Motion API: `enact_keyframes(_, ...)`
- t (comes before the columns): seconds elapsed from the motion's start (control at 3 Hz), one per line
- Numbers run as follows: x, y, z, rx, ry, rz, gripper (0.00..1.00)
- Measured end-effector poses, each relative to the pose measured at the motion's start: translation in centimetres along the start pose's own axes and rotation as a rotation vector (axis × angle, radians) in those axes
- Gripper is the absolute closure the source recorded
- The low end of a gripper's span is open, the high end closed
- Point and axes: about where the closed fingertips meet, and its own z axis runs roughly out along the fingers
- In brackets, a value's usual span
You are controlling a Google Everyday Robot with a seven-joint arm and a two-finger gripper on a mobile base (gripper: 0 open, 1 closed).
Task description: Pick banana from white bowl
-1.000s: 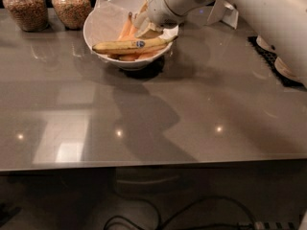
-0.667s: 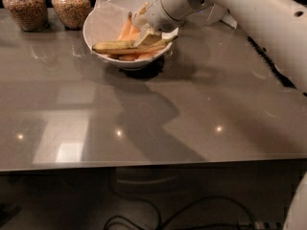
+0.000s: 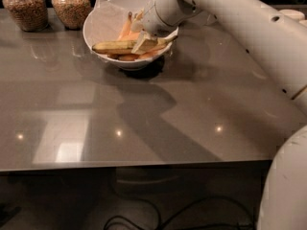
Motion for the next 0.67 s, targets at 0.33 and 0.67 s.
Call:
enact_keyframes(0.33,0.6,0.3,1.6,-0.024,0.009,0.004,0.47)
enact_keyframes(0.67,1.3,0.5,2.7,-0.039,0.023,0.007,0.48)
